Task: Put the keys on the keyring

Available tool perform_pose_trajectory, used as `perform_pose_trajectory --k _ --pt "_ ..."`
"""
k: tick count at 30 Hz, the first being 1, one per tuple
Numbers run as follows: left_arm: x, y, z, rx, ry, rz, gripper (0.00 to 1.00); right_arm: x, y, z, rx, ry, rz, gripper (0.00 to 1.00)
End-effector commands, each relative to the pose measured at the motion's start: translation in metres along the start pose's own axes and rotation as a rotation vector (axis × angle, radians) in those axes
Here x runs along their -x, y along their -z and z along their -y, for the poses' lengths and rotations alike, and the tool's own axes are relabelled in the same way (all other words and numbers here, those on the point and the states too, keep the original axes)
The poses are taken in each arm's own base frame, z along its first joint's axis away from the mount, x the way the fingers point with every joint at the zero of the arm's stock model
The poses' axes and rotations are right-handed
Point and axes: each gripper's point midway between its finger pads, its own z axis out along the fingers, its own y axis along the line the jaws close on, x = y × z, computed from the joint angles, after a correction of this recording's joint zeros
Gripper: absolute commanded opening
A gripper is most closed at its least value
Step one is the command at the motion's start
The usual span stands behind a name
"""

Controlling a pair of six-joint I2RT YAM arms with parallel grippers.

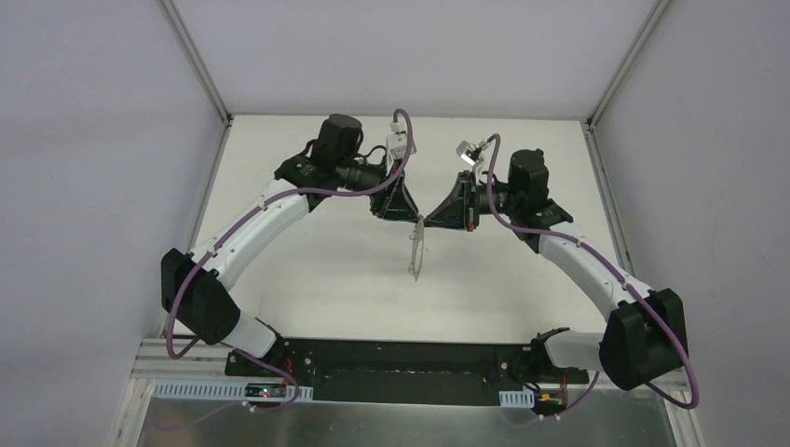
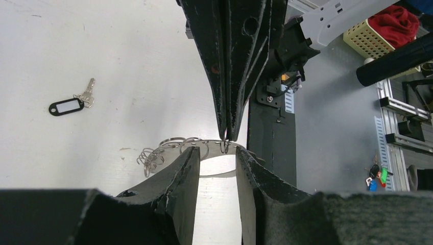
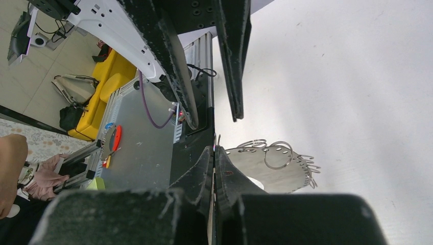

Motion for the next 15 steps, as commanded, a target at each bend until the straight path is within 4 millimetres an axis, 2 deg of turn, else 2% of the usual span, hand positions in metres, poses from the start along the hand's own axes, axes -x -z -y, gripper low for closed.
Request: perform_pose_trajectory --k 1,5,15 --pt "0.008 -0.008 0.005 -0.065 0.004 0.030 0.33 0.007 0.002 -0.010 0.046 0.054 0.017 0.00" --pt "0.006 -0.012 0.007 -0.082 0.026 0.040 0.32 0.007 0.002 -0.008 0.045 0.050 0.020 0.00" --pt "-0.003 -0.016 0.009 -0.103 0.049 0.023 0.23 0.008 0.005 -0.005 0.037 0.048 0.028 0.00"
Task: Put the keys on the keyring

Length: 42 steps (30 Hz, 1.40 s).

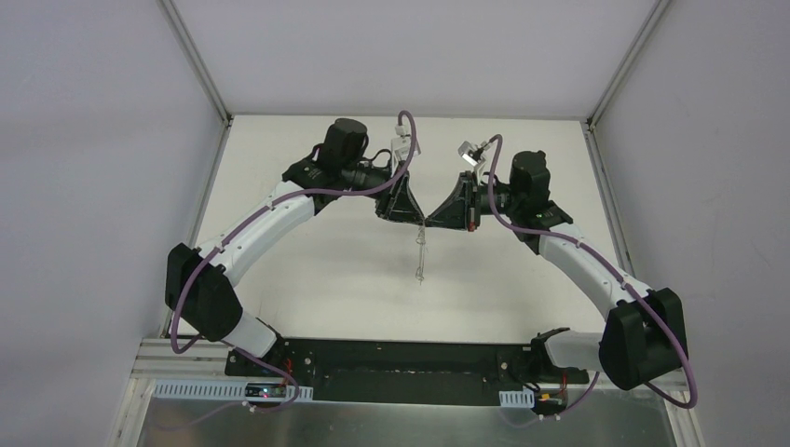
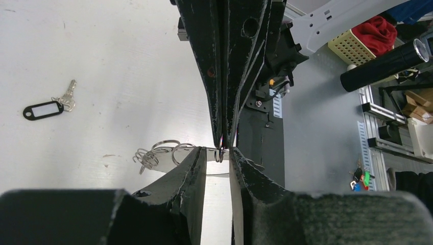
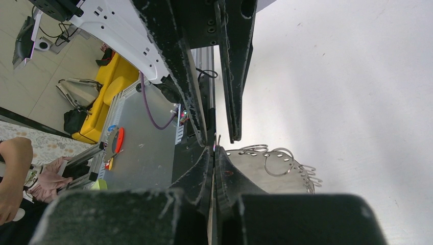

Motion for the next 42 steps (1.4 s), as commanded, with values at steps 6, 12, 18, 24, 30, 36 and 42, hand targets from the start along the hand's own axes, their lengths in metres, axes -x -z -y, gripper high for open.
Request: perform_pose_trajectory --k 6,12,18,24,30,36,42 --pt "-0.003 -0.004 0.010 -0.063 -0.009 0.001 0.17 0.009 0.003 -0.006 0.032 0.060 0.017 0.00" --pt "0.001 -0.007 0.009 -0.061 -0.012 0.005 0.11 0.008 0.002 -0.003 0.029 0.055 0.016 0.00" --pt "0.003 -0.012 0.011 -0.071 -0.012 -0.002 0.08 0.007 0.002 -0.003 0.026 0.055 0.017 0.00" --pt "0.000 -0.011 0.011 -0.059 -0.020 -0.010 0.00 0.006 0.003 -0.001 0.015 0.068 0.021 0.00" --pt "-0.014 0.004 0.006 0.020 -0.170 -0.085 0.00 0.009 0.013 0.008 -0.067 0.106 0.029 0.29" --pt "-0.023 0.007 0.001 0.073 -0.278 -0.125 0.00 0.003 0.018 0.007 -0.105 0.196 -0.006 0.44" --pt "-0.025 -0.003 0.004 0.037 -0.230 -0.097 0.00 -0.011 0.014 0.009 -0.104 0.238 -0.046 0.45"
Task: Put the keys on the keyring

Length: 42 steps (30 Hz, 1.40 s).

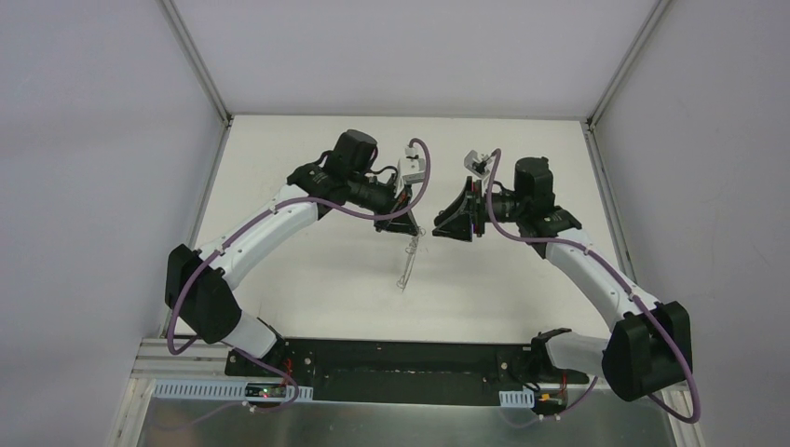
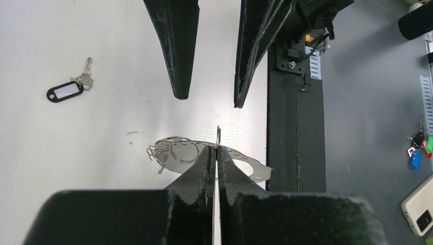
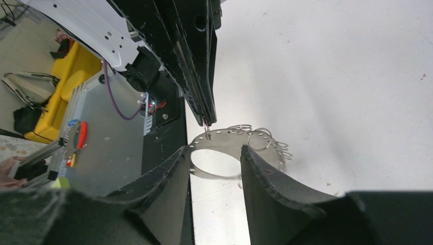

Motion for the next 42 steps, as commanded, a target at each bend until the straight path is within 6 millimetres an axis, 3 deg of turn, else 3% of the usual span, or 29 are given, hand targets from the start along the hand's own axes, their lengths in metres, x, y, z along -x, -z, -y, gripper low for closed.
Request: perform_pose_trajectory --k 1,16,28,35,42 --pt "0.015 0.001 0.013 -0.030 -0.055 0.056 0.00 0.008 -0.002 -0.009 0.012 0.133 -0.008 0.44" --pt "0.016 -0.007 0.017 -0.071 -0.005 0.070 0.00 0.000 -0.014 -0.015 0.042 0.138 -0.041 0.34" --pt "0.008 -0.011 0.019 -0.097 0.005 0.050 0.00 0.003 -0.016 -0.014 0.041 0.134 -0.041 0.32" --pt "0.007 -0.012 0.020 -0.105 0.005 0.044 0.00 0.002 -0.018 -0.015 0.053 0.126 -0.046 0.20" --pt "0.003 -0.014 0.020 -0.109 0.014 0.033 0.00 0.004 -0.018 -0.017 0.057 0.128 -0.044 0.19"
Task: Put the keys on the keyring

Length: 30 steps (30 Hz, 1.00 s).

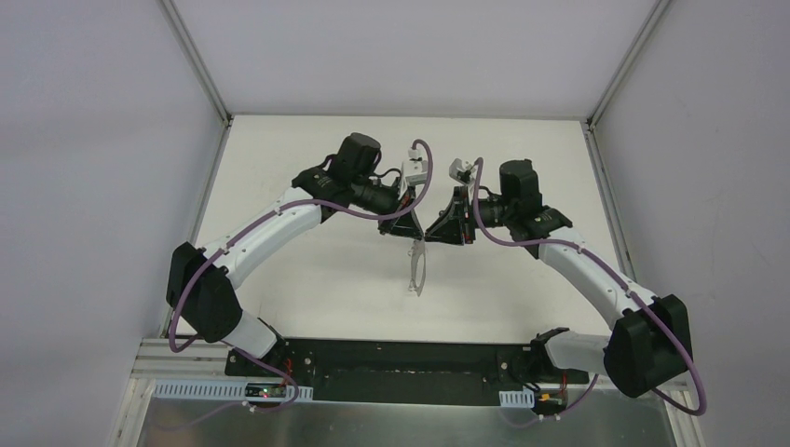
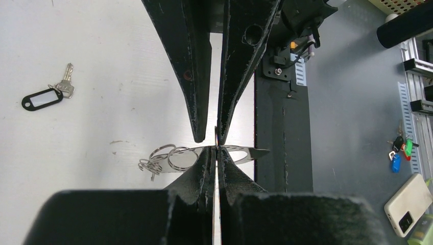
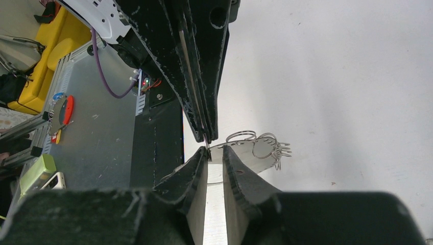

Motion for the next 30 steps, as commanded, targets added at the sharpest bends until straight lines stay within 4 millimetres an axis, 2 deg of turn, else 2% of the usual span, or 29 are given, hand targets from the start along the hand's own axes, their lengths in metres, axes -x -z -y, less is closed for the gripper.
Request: perform_pose_trajectory --k 1,4,8,15,19,21,24,30 --pt "0.002 -0.004 0.011 -0.060 -0.025 0.007 0.00 0.023 0.000 -0.008 0.029 0.081 0.033 0.18" --pt "0.002 -0.004 0.010 -0.058 -0.024 0.005 0.00 0.023 0.001 -0.010 0.036 0.082 0.034 0.14" --pt "0.002 -0.004 0.009 -0.053 -0.027 0.004 0.00 0.023 0.001 -0.011 0.036 0.088 0.033 0.01" --pt "0.003 -0.002 0.004 -0.024 -0.044 -0.001 0.01 0.020 0.013 -0.006 -0.023 0.115 0.017 0.00" --pt "0.012 0.003 -0.003 0.025 -0.048 -0.006 0.22 0.020 0.030 -0.001 -0.105 0.140 0.010 0.00" --pt "0.018 0.003 -0.013 0.075 -0.018 -0.008 0.26 0.018 0.045 0.003 -0.172 0.143 0.005 0.00" --pt "0.021 -0.004 -0.039 0.164 0.104 -0.050 0.31 0.014 0.069 0.006 -0.268 0.128 0.008 0.00" --pt "0.001 -0.028 -0.107 0.365 0.340 -0.162 0.31 -0.002 0.100 0.008 -0.401 0.072 -0.021 0.00"
